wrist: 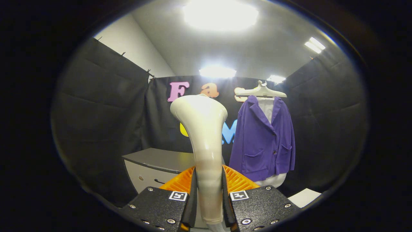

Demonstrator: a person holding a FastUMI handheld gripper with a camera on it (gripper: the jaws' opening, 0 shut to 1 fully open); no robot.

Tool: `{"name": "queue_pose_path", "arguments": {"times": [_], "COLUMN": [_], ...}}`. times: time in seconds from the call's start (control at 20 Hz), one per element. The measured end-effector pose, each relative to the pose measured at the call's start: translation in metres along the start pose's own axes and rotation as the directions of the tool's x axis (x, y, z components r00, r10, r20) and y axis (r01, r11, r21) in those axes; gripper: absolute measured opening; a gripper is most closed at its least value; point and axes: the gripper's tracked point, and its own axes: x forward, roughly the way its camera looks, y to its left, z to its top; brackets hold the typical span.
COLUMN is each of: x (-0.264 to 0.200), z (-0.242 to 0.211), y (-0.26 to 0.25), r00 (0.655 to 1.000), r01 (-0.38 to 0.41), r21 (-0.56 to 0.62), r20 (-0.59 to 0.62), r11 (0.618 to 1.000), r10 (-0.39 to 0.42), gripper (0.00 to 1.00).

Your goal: Iron the clothes twice with a garment steamer, once on the left side and once on the right side.

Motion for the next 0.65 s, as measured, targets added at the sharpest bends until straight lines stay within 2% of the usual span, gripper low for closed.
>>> {"name": "queue_pose_path", "arguments": {"times": [0.65], "x": [0.009], "z": [-0.003], "y": [0.008], "r00": [0.998], "r01": [0.065], "r21": [0.024], "r20": [-0.002], "r11": [0.998], "r10": [-0.065], "gripper": [0.34]}}
